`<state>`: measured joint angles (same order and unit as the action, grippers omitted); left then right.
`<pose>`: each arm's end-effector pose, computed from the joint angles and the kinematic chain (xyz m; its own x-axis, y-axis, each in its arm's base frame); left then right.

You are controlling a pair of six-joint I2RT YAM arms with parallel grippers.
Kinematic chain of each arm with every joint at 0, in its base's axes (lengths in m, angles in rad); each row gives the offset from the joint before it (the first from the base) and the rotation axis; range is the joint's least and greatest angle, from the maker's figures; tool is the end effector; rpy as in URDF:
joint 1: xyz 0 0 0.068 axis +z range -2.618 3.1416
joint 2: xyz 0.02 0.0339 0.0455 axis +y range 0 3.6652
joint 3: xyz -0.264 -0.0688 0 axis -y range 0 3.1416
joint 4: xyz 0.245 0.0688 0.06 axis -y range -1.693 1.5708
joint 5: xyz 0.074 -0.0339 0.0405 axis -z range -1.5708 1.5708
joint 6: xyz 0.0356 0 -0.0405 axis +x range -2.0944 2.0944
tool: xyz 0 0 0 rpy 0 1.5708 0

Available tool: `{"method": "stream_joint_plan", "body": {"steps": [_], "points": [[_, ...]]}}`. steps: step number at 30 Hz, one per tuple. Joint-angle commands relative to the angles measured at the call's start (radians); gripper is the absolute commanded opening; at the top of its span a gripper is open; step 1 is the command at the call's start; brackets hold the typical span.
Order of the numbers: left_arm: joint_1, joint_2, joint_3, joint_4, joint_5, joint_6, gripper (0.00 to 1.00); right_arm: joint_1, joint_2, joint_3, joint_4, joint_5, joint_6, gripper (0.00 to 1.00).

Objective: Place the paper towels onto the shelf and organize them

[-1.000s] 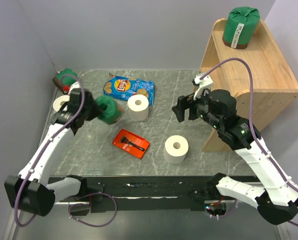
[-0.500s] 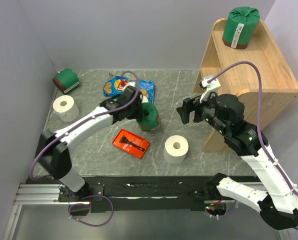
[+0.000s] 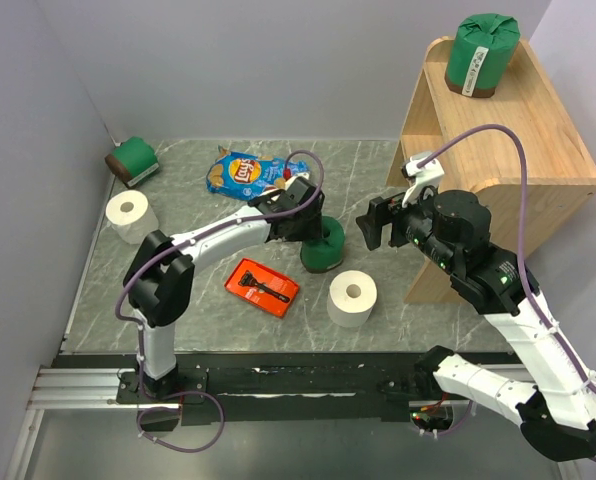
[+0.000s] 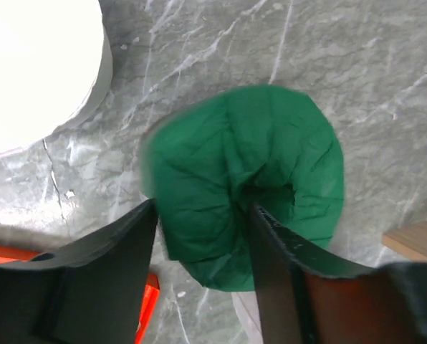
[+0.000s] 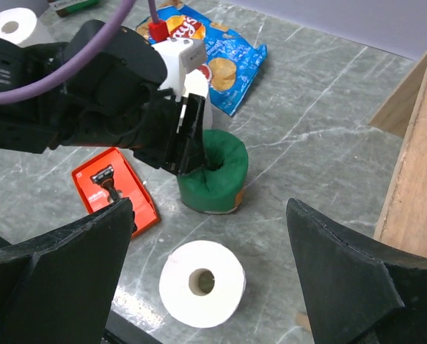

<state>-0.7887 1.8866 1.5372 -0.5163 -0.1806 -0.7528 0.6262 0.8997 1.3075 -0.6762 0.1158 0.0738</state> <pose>0.3029 -0.2959 0.2539 -0.8127 -0.1362 -0.5665 0.0825 0.9356 -0.3433 0.1340 0.0918 0.4435 -0.2506 -0.0908 -0.9638 -0.4747 0.8792 0.0405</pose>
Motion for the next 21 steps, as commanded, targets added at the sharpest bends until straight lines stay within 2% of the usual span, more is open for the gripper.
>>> {"method": "stream_joint_plan", "body": {"steps": [1,4,7,10,14,18,21], "points": [[0.000,0.002,0.043,0.059,0.036,-0.003,0.62,0.007,0.002,0.021,0.000,0.018,0.014,0.94],[0.002,-0.026,0.052,0.047,0.044,0.010,0.70,0.009,0.011,0.021,-0.002,0.007,0.026,0.94],[0.020,-0.093,0.064,0.004,-0.028,0.029,0.81,0.012,0.024,0.015,0.000,-0.008,0.038,0.93],[0.075,-0.200,0.015,0.019,-0.034,0.041,0.99,0.015,0.045,0.012,0.007,-0.016,0.058,0.93],[0.149,-0.352,-0.115,0.022,-0.075,0.088,0.96,0.029,0.103,0.021,0.023,-0.042,0.081,0.92],[0.172,-0.551,-0.256,0.007,-0.261,0.136,0.96,0.050,0.171,0.033,0.032,-0.044,0.115,0.91],[0.172,-0.674,-0.365,0.006,-0.316,0.151,0.96,0.078,0.244,0.047,0.032,-0.028,0.139,0.90]]}}
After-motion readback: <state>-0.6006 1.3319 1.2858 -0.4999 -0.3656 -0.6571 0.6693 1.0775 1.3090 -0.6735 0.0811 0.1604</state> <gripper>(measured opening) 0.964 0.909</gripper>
